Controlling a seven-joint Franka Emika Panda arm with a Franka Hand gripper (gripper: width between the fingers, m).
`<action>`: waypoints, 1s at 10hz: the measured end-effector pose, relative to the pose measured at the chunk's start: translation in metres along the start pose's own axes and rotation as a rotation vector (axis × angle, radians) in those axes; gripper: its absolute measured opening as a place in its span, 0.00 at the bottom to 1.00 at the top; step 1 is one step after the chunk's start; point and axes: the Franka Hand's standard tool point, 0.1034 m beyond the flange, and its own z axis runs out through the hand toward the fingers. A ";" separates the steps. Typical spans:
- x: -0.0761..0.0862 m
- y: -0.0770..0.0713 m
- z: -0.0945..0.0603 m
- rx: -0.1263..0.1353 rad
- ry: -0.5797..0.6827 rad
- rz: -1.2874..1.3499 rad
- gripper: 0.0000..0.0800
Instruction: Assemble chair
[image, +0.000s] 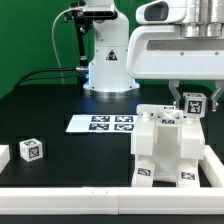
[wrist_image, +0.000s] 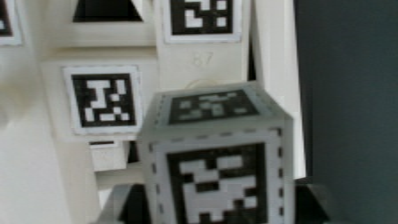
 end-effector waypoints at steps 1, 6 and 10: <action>0.001 0.001 0.000 0.000 0.001 0.001 0.35; 0.005 0.004 -0.007 0.003 0.000 0.015 0.35; -0.009 0.000 0.003 0.007 0.021 0.002 0.35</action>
Offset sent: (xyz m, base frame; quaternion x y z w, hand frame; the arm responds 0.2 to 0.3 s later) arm 0.0000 0.0000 0.0000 0.0000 0.0000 0.0000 1.0000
